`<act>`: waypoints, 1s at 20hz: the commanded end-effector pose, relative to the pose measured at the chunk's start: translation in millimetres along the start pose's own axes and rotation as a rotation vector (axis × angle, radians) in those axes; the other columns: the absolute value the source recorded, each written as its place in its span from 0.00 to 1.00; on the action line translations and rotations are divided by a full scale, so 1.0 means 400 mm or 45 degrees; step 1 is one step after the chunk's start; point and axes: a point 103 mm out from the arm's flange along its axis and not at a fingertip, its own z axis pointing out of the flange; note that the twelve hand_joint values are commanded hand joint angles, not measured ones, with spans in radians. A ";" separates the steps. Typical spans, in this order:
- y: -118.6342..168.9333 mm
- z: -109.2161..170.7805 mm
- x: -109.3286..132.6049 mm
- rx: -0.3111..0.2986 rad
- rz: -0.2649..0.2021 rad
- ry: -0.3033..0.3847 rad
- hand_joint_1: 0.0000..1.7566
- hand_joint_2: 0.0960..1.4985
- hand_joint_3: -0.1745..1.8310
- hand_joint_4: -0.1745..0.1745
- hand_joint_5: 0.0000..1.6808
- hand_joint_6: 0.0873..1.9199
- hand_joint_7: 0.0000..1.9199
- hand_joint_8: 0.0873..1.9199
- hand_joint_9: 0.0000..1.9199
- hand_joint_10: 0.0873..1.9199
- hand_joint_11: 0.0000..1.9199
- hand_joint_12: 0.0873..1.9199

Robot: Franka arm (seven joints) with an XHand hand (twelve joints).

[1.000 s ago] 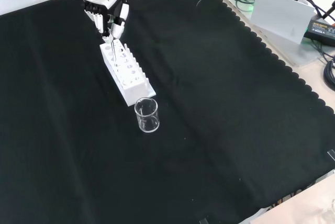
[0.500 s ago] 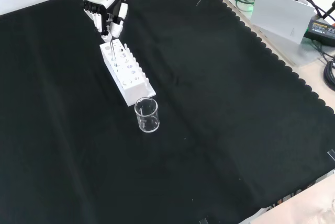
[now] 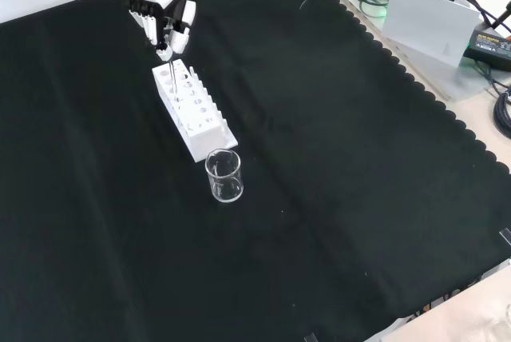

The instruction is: Put the glass rod back on the white test tube rack.

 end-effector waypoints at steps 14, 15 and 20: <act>0.009 -0.005 0.004 0.087 -0.043 0.080 0.74 0.55 0.00 0.00 0.43 0.38 0.78 0.00 1.00 0.01 0.96 0.25; 0.010 -0.005 0.004 0.085 -0.044 0.086 0.74 0.54 0.00 0.00 0.41 0.38 0.77 0.00 1.00 0.01 0.96 0.25; 0.003 -0.013 0.001 0.070 -0.038 0.086 0.72 0.55 0.00 0.00 0.36 0.37 0.74 0.00 1.00 0.01 0.99 0.26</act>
